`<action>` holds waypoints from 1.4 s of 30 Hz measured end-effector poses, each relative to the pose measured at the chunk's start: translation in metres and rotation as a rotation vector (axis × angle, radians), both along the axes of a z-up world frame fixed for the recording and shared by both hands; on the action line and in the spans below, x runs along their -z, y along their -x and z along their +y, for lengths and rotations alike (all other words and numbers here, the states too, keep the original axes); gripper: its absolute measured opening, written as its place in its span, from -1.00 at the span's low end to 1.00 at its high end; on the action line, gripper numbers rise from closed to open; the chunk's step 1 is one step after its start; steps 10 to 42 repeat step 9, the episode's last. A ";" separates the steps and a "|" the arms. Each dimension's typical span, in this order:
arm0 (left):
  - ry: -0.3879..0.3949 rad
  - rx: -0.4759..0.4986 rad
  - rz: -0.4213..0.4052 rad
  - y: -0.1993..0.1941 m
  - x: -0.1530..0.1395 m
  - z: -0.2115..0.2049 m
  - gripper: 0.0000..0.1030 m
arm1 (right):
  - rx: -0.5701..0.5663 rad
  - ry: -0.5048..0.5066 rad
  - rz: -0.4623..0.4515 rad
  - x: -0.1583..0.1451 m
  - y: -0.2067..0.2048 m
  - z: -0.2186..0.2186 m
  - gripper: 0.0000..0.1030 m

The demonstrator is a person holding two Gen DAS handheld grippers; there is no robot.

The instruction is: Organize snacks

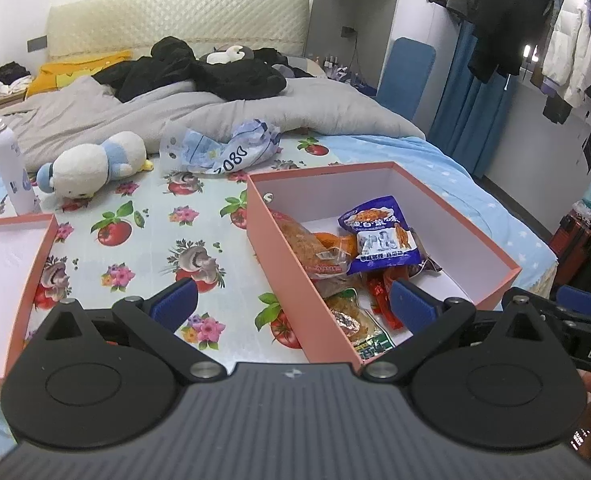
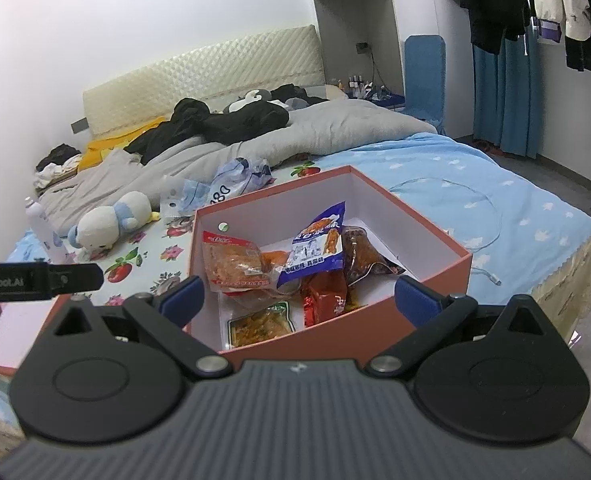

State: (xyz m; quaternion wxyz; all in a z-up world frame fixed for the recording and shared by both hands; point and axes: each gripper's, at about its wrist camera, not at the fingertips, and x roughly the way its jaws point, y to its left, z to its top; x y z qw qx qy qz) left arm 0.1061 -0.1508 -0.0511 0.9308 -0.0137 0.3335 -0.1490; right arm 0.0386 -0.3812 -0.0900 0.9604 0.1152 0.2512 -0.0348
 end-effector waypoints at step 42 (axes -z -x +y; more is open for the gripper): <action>-0.016 0.015 -0.007 0.005 0.004 -0.005 1.00 | 0.010 0.004 0.002 0.002 0.004 0.000 1.00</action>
